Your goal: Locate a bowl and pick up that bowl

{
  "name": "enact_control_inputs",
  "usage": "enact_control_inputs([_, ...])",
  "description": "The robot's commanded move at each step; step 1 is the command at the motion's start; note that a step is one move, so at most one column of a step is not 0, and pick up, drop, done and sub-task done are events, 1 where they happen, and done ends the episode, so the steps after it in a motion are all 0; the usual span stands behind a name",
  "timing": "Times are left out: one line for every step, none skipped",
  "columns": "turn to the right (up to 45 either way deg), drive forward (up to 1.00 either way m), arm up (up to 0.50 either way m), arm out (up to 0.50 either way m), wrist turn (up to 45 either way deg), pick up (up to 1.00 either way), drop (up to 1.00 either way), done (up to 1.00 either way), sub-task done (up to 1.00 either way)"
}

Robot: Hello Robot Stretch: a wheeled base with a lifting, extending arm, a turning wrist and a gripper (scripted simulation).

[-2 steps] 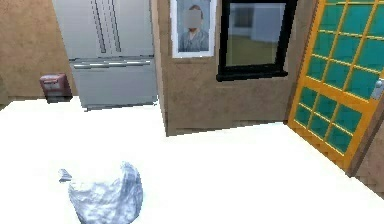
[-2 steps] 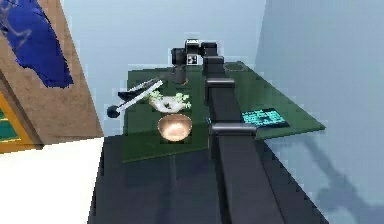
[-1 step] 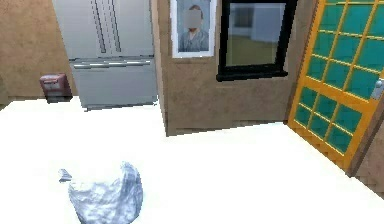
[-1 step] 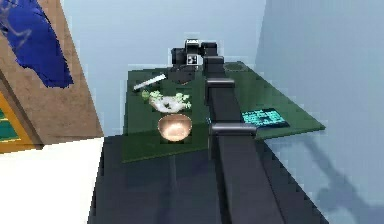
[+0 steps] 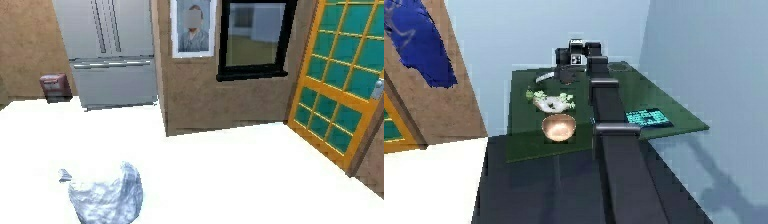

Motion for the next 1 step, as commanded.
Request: enact_control_inputs([0.0,0.00,-0.30,0.00,0.0,0.00,0.00,0.00,0.00])
